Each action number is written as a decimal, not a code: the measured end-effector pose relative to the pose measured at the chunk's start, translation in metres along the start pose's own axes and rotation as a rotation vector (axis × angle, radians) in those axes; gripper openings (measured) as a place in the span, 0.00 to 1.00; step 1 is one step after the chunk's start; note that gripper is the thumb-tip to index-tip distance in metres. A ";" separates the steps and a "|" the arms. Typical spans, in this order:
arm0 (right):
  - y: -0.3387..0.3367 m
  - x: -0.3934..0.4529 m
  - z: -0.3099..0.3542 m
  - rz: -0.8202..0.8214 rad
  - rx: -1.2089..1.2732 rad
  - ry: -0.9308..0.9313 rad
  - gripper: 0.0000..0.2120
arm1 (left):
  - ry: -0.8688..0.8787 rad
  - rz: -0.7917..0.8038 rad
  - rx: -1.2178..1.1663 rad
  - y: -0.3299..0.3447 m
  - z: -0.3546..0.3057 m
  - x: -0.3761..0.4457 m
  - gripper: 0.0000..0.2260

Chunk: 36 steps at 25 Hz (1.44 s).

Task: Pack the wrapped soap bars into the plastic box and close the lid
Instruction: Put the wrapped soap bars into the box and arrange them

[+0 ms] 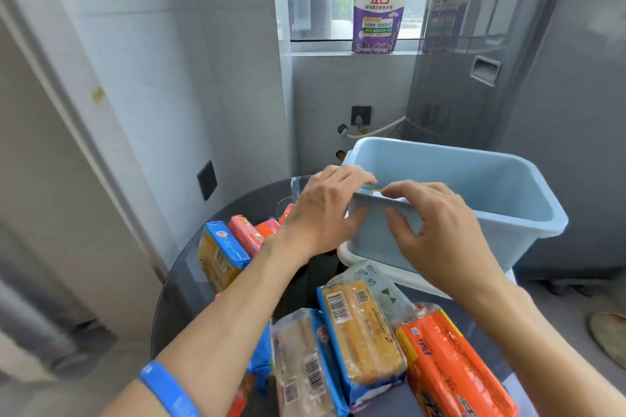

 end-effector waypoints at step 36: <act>0.030 -0.048 -0.038 0.588 0.847 0.796 0.23 | -0.384 0.205 -0.223 -0.008 0.039 -0.034 0.07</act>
Point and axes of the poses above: each hand's wrist, its own x-axis towards the middle knuckle, its own y-axis out of the palm, z = x × y, the point moved 7 cm from there along x, towards the middle knuckle, and after that the axes turned 14 degrees about y, right-handed, at the moved point
